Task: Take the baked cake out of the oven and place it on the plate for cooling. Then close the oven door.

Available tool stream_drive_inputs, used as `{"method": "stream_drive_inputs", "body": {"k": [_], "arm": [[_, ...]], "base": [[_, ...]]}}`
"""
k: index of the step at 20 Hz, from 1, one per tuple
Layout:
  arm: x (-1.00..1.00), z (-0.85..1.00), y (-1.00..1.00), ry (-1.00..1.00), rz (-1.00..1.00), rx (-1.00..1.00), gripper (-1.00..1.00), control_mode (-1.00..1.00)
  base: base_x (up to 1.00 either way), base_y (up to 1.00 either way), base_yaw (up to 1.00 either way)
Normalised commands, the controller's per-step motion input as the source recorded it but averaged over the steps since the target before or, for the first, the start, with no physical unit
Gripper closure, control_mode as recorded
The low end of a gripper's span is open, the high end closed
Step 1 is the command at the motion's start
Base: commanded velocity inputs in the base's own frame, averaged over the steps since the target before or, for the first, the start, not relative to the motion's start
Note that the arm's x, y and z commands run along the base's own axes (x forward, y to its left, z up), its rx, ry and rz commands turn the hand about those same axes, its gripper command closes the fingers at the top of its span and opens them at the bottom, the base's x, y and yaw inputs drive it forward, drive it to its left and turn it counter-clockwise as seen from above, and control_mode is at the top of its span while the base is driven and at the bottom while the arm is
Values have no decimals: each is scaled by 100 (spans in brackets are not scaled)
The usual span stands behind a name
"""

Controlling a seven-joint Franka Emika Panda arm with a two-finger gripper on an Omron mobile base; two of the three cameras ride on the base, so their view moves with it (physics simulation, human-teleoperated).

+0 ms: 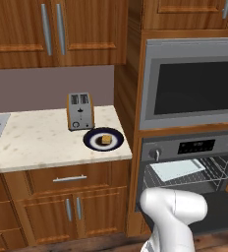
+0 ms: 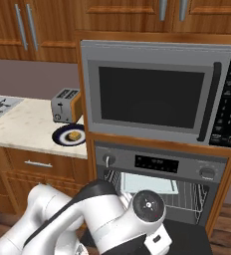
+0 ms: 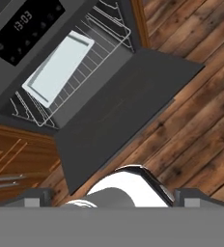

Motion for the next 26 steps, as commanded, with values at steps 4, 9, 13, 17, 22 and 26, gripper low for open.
{"method": "stream_drive_inputs", "body": {"k": [4, 9, 13, 17, 22, 26], "arm": [[0, -14, -2, 0, -4, 3, -100, -100], [0, -15, -2, 0, -3, 2, -100, -100], [-4, -16, -5, 0, -2, 3, -100, -100], [-8, -14, -3, 0, -2, 3, -100, -100], [-6, -15, -1, 0, -3, 3, -100, -100], [-1, -19, 0, 0, -4, 1, -100, -100]], "base": [[0, 0, 0], [0, 0, 0], [0, 0, 0], [0, 0, 0], [0, 0, 0], [0, 0, 0]]}}
